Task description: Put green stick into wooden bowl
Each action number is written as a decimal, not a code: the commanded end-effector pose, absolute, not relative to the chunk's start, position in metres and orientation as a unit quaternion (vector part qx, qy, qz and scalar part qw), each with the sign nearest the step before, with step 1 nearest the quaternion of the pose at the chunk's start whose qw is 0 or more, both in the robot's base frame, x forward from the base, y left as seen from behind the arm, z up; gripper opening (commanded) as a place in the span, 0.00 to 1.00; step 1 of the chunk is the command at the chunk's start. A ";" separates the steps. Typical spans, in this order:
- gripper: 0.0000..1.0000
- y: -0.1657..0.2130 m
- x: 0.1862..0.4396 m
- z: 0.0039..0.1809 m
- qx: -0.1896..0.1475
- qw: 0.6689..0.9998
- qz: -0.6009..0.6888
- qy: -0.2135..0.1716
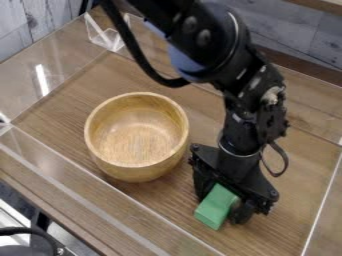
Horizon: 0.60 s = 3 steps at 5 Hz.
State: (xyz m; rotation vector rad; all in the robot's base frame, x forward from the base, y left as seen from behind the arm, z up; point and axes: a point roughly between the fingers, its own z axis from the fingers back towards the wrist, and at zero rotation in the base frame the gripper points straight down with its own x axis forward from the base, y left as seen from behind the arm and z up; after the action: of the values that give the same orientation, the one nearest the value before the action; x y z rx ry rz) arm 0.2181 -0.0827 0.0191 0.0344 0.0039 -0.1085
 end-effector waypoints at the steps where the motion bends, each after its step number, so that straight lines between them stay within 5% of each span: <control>1: 1.00 -0.085 0.225 0.024 0.015 0.998 -0.057 -0.013; 3: 1.00 -0.084 0.226 0.025 0.016 0.998 -0.051 -0.016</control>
State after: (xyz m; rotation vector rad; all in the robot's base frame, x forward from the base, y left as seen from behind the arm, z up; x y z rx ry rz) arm 0.2190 -0.0817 0.0191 0.0384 -0.0009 -0.1033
